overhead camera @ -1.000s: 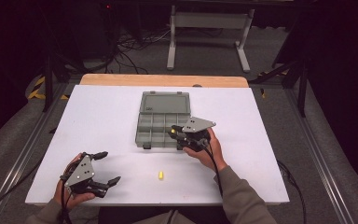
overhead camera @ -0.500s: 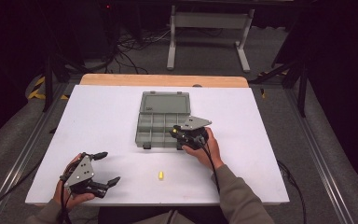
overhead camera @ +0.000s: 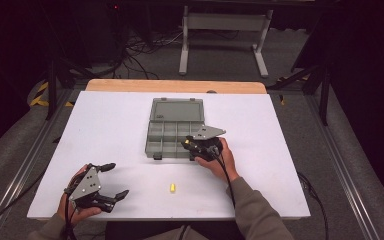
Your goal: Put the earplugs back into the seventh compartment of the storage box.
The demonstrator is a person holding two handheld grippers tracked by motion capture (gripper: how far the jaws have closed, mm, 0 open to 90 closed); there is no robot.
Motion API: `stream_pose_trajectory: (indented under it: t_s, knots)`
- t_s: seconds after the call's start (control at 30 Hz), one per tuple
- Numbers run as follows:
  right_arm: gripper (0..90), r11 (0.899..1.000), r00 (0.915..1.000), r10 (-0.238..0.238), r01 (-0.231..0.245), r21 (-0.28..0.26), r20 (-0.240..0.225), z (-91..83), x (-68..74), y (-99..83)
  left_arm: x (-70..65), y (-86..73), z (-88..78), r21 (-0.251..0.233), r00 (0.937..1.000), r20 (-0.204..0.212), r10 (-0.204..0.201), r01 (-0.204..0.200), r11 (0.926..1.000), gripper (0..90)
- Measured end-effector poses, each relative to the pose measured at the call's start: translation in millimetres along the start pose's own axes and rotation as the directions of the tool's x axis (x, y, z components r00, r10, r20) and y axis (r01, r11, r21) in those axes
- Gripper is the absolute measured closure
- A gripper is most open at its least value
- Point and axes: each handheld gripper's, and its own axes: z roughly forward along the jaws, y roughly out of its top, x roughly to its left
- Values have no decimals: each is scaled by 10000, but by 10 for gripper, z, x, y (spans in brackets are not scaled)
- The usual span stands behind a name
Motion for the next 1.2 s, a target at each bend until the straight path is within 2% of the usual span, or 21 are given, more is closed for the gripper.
stream_pose_trajectory:
  t_s: [0.23, 0.5, 1.03, 1.2]
  knots:
    - [659, 10000, 10000, 17, -17, -24, -23, -2, 6, 1, -1, -1, 0, 10, 10000, 24, -13, 13, 10000, 76]
    - [582, 9998, 10000, -14, 15, -187, 77, -49, 38, 27, 0, -2, -5, 14, 10000, 22, 3, -3, 10000, 77]
    - [351, 9957, 9993, -381, 380, -849, 8, -251, 249, 145, -20, 2, -2, 27, 10000, 39, 18, -18, 10000, 76]
    - [307, 9952, 9987, -505, 501, -846, -32, -279, 300, 154, -21, 3, -1, 48, 10000, 48, 41, -42, 10000, 76]
